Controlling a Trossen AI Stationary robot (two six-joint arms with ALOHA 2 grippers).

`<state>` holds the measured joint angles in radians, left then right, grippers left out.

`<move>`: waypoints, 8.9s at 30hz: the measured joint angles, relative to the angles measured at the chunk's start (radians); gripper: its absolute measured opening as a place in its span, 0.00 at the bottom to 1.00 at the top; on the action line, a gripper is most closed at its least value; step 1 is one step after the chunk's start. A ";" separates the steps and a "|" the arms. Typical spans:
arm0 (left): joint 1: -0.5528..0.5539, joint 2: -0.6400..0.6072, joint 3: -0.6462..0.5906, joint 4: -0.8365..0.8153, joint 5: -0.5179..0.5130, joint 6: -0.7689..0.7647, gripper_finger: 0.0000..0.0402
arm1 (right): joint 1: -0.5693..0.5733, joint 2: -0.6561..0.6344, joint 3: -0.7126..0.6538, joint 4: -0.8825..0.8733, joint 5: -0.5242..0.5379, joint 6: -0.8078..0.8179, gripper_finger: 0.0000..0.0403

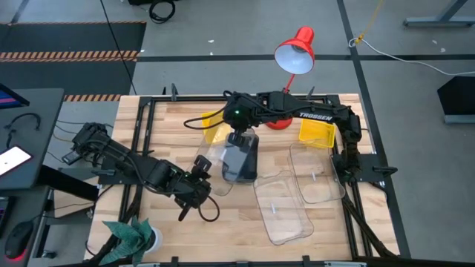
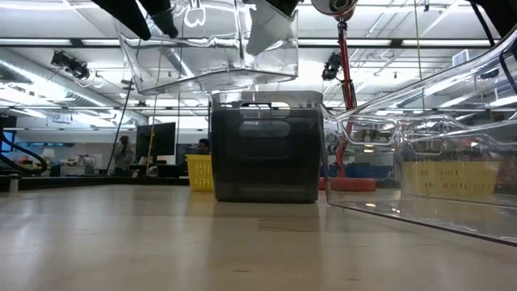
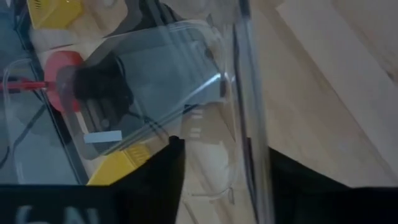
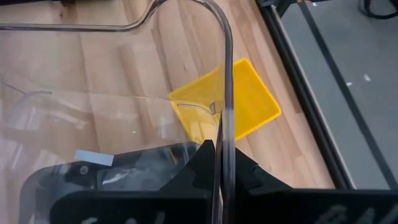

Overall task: Stack baskets by color
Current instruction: Stack the top transparent bin on the bottom transparent bin, then stack the top transparent bin on the transparent bin

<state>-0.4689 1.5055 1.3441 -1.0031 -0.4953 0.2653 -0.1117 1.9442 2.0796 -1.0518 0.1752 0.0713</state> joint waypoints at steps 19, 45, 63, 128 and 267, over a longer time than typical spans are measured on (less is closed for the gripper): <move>-0.127 -0.122 0.000 0.074 -0.164 -0.088 0.60 | -0.038 -0.063 -0.002 -0.071 -0.108 -0.060 0.04; -0.164 -0.320 -0.330 0.421 -0.156 -0.205 0.46 | 0.146 -0.223 0.000 -0.269 -0.124 -0.093 0.04; -0.164 -0.559 -0.520 0.838 -0.072 -0.202 0.44 | 0.431 -0.267 -0.169 -0.350 0.116 0.055 0.04; -0.010 -0.557 -0.520 0.762 -0.082 -0.150 0.44 | 0.438 -0.554 -0.909 0.013 -0.207 0.424 0.44; 0.085 -0.556 -0.519 0.646 -0.173 -0.210 0.43 | -0.196 -0.691 -0.377 -0.514 -0.331 -0.234 0.00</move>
<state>-0.3836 0.9493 0.8249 -0.3573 -0.6685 0.0553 -0.3073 1.2530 1.7023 -1.5656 -0.1560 -0.1628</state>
